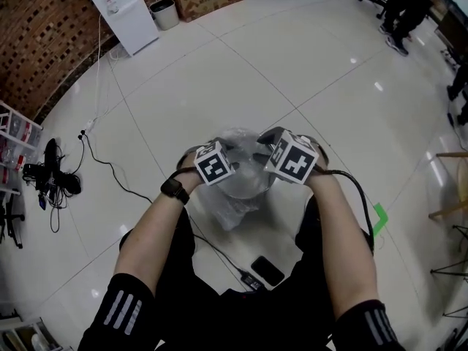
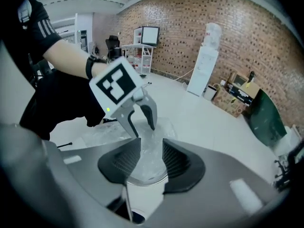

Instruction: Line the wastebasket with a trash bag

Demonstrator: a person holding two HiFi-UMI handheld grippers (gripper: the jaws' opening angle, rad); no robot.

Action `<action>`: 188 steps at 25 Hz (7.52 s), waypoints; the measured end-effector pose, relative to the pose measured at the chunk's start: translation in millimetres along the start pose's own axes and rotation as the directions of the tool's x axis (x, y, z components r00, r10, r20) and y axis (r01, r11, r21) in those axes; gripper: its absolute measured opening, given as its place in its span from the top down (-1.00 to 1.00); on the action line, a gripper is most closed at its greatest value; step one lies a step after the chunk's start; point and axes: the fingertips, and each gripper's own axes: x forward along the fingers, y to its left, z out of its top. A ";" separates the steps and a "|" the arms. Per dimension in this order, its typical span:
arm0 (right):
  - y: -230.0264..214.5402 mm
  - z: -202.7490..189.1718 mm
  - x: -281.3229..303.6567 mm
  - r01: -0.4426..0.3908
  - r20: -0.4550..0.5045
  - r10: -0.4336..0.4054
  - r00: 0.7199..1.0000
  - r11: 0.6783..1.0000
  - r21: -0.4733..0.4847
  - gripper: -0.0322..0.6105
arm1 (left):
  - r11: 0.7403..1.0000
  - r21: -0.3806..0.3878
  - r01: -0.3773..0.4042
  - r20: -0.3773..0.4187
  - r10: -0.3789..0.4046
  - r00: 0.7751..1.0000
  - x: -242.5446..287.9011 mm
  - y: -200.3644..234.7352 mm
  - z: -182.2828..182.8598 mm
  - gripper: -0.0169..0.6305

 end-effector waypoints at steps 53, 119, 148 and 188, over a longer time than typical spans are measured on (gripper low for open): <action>-121.6 -11.6 -125.5 0.317 0.230 -0.436 0.870 0.851 0.418 0.59 | 0.942 -0.133 0.308 -0.206 -0.330 0.921 202.5 -48.3 -26.8 0.40; 76.2 19.9 152.4 -0.247 0.013 0.250 0.968 0.946 0.211 0.80 | 0.989 -0.128 -0.079 0.042 0.085 0.995 -122.3 49.8 -59.7 0.55; -64.9 -76.6 48.6 0.105 -0.077 -0.082 0.994 0.920 0.377 0.85 | 0.954 -0.291 0.076 -0.100 -0.109 0.989 -19.2 27.1 -76.7 0.21; -111.4 -198.5 118.1 0.234 -0.264 -0.099 0.959 0.801 0.550 0.86 | 0.984 -0.134 -0.115 -0.379 0.056 0.924 43.9 85.0 -168.8 0.97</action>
